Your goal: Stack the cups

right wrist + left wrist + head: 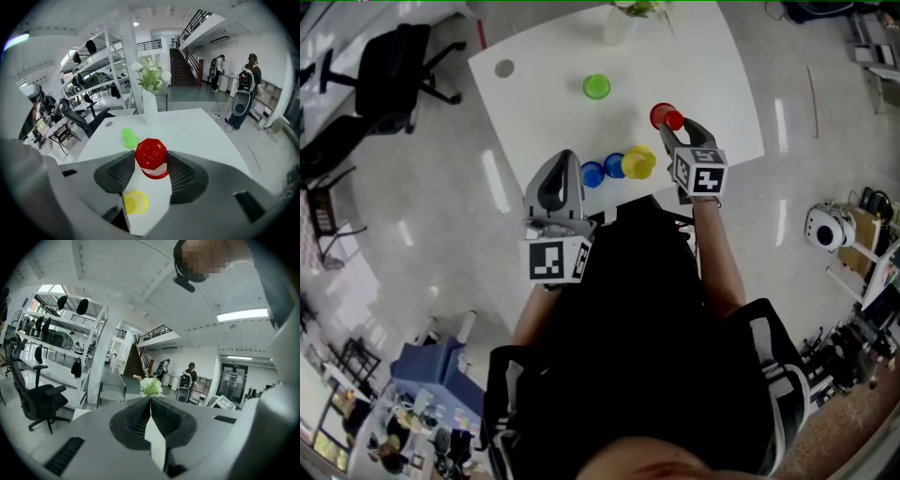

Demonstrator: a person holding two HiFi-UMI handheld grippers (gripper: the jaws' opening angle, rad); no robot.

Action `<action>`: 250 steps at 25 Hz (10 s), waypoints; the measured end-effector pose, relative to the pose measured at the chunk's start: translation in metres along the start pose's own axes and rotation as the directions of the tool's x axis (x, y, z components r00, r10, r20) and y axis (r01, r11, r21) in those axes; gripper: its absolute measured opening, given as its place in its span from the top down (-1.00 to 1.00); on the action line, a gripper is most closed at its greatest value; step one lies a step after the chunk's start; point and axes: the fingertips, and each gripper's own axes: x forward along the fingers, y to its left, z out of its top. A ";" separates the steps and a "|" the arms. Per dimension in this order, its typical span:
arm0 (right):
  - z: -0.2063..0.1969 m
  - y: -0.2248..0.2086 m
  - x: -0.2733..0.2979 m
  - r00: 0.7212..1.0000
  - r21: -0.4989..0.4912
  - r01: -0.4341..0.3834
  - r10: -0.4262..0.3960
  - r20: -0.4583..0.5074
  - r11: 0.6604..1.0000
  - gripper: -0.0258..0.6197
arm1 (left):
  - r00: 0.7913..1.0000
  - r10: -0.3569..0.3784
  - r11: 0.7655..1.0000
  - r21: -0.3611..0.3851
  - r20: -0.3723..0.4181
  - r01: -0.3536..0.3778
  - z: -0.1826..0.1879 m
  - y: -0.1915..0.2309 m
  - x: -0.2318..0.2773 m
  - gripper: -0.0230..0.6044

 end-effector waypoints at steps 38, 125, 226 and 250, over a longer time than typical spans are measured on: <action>-0.011 0.172 -0.131 0.965 -0.241 -0.210 0.241 0.105 0.947 0.21 | 0.990 0.034 0.999 0.030 0.139 -0.039 0.006 -0.018 -0.147 0.86; 0.038 0.167 -0.097 0.956 -0.382 -0.246 0.289 0.059 0.891 0.20 | 0.991 0.096 0.995 -0.004 0.095 -0.096 0.004 0.019 -0.099 0.86; -0.020 0.132 -0.119 0.919 -0.390 -0.387 0.384 -0.090 0.836 0.24 | 0.976 0.150 0.989 -0.023 0.155 -0.148 0.004 -0.047 -0.126 0.86; -0.045 0.142 -0.097 0.918 -0.418 -0.395 0.367 -0.151 0.818 0.20 | 0.976 0.156 0.988 -0.039 0.150 -0.152 0.002 -0.041 -0.124 0.86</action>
